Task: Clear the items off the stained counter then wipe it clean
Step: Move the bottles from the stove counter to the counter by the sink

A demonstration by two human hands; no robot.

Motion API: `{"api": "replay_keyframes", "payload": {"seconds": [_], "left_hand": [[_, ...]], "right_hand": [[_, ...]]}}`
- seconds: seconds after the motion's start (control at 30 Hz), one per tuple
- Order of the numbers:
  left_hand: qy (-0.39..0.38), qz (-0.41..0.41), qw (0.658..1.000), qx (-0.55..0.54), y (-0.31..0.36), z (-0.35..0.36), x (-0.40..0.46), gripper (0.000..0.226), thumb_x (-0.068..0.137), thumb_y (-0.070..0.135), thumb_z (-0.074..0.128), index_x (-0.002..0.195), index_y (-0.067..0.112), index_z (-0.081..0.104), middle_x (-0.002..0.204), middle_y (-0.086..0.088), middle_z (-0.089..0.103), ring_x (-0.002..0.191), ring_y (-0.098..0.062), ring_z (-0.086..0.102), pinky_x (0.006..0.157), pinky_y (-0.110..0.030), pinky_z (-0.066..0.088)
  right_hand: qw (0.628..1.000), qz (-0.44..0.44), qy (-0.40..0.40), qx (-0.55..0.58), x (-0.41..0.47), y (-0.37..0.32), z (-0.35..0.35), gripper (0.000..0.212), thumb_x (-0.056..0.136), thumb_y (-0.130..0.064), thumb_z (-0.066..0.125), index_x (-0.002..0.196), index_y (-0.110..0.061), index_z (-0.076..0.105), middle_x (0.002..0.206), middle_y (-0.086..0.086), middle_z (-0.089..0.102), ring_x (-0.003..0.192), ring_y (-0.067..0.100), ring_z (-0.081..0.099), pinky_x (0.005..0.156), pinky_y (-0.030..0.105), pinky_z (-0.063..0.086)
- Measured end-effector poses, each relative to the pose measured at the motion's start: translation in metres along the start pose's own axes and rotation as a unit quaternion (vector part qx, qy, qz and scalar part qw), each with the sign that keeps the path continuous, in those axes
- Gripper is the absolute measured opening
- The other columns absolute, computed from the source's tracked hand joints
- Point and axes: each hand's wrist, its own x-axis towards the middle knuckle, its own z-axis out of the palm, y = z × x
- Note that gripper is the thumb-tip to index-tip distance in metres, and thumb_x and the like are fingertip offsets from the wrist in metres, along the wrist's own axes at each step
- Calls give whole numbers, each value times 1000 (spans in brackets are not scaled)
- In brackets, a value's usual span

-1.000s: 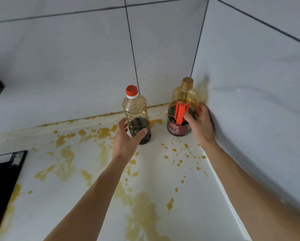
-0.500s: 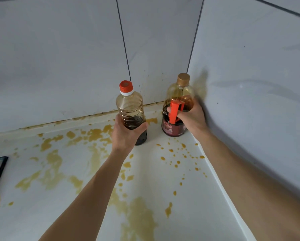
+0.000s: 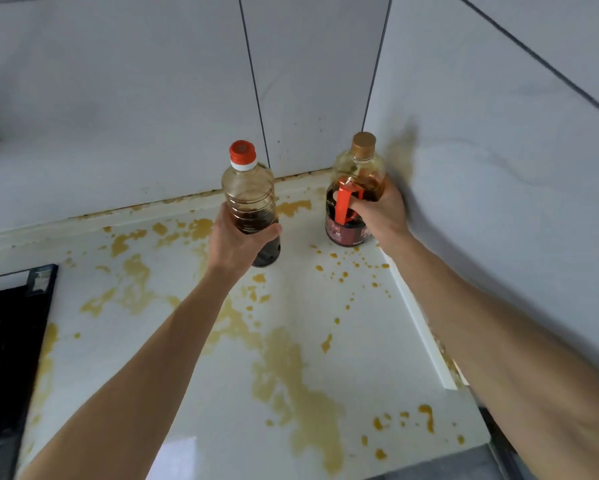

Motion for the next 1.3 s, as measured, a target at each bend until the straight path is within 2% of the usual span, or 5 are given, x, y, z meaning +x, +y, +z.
{"api": "replay_keyframes", "payload": {"seconds": [0.13, 0.3, 0.57, 0.83, 1.3], "left_hand": [[-5, -8, 1000, 16, 14, -32, -42, 80, 58, 58, 90, 127, 39, 56, 103, 28, 70, 90, 21, 64, 77, -14, 48], [-14, -31, 999, -7, 16, -65, -113, 85, 60, 58, 90, 136, 34, 59, 116, 16, 75, 107, -1, 71, 88, -25, 55], [-67, -95, 993, 17, -4, -99, -222, 87, 56, 65, 86, 132, 31, 63, 111, 17, 75, 100, 7, 70, 81, -17, 51], [-75, -139, 987, 29, -23, -103, -284, 86, 51, 68, 85, 128, 38, 60, 104, 28, 70, 96, 16, 65, 77, -13, 48], [81, -260, 962, -9, -65, -123, -412, 81, 54, 66, 86, 126, 43, 57, 107, 30, 70, 96, 10, 67, 79, -20, 53]], "right_hand": [[1000, -9, 8, -3, -45, -13, -24, 64, 56, -51, 97, 112, -36, 71, 104, -19, 78, 94, -3, 74, 75, 14, 56], [1000, 0, 2, -27, -121, -23, -56, 63, 58, -52, 97, 112, -36, 69, 111, -12, 75, 102, 4, 73, 90, 34, 61], [994, 50, -73, -71, -247, -19, -103, 57, 63, -47, 95, 113, -49, 67, 107, -25, 75, 100, -9, 69, 83, 18, 53], [982, 83, -112, -130, -312, 9, -127, 67, 63, -52, 93, 123, -47, 64, 112, -19, 76, 105, 1, 71, 95, 42, 60], [924, 66, -280, -250, -327, 20, -132, 63, 60, -58, 93, 116, -46, 66, 103, -29, 74, 97, -10, 67, 81, 19, 52]]}}
